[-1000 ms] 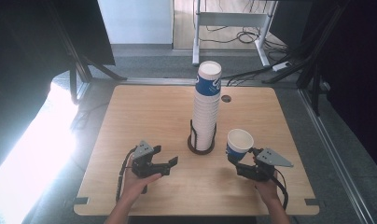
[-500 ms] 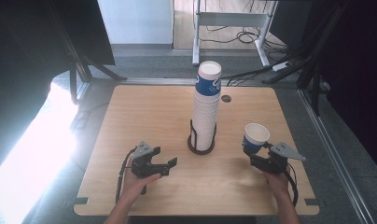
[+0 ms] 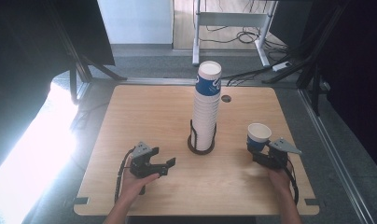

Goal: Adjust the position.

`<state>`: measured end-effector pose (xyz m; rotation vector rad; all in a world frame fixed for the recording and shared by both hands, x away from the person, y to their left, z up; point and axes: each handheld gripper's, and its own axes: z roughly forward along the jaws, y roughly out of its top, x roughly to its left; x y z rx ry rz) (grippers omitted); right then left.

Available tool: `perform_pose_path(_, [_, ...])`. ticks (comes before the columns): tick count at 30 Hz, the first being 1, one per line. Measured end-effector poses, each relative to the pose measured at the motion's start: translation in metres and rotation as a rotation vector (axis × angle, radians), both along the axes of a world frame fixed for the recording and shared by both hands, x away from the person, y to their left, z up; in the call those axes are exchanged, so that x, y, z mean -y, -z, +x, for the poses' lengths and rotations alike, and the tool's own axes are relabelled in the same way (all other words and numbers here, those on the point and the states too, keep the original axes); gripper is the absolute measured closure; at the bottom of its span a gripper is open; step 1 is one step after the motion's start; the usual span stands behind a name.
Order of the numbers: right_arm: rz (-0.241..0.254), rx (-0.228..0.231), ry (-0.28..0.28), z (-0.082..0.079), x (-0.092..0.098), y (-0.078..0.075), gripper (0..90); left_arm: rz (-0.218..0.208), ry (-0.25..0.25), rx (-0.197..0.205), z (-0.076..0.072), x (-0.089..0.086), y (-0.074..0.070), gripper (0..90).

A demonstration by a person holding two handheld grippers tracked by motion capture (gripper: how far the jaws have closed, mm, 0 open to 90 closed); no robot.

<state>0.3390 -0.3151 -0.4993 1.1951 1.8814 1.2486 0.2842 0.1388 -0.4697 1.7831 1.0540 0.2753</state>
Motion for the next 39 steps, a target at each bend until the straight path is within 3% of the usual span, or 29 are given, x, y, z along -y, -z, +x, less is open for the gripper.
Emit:
perform_pose_path(13, [-0.059, -0.061, 0.037, 0.007, 0.004, 0.008, 27.1, -0.009, -0.005, -0.002, 0.000, -0.004, -0.001, 14.9])
perform_pose_path(39, [-0.158, -0.136, 0.074, 0.009, 0.006, 0.014, 26.4, -0.002, -0.006, -0.002, 0.000, -0.007, -0.001, 15.0])
